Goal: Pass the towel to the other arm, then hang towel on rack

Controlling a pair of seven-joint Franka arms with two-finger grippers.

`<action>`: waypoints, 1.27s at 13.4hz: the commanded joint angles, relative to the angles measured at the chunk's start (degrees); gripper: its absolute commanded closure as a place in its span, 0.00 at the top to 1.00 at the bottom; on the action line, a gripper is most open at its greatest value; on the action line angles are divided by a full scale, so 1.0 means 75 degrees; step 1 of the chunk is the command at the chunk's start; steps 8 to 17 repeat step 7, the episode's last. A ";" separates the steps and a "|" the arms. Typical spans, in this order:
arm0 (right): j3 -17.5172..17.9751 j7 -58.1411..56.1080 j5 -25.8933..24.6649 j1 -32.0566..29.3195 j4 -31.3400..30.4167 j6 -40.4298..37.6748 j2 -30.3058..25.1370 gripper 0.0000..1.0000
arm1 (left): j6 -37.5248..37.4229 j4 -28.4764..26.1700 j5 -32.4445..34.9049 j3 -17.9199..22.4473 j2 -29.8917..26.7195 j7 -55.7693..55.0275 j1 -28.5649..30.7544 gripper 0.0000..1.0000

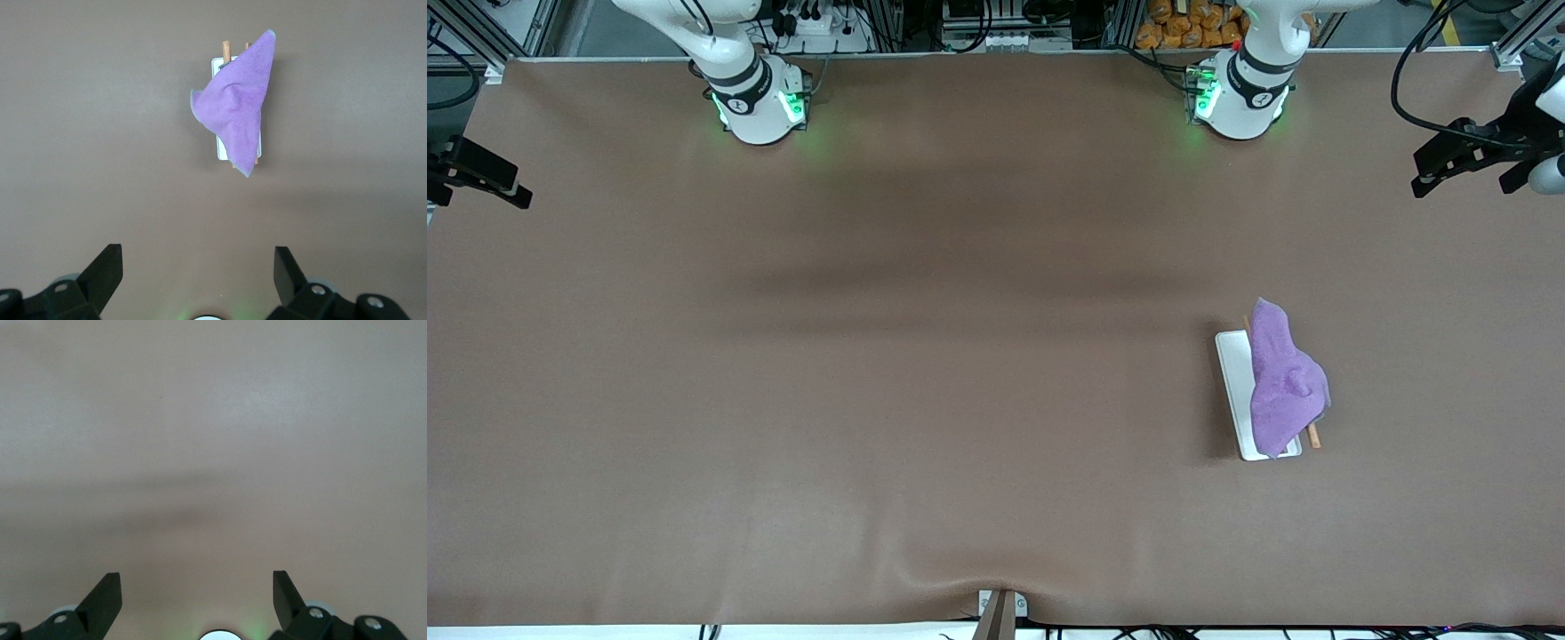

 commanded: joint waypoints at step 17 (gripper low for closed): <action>0.0133 0.0081 0.0047 -0.0158 0.0029 -0.0019 -0.0071 1.00 | -0.0294 -0.0089 -0.0113 0.0104 -0.0176 -0.0272 -0.0211 1.00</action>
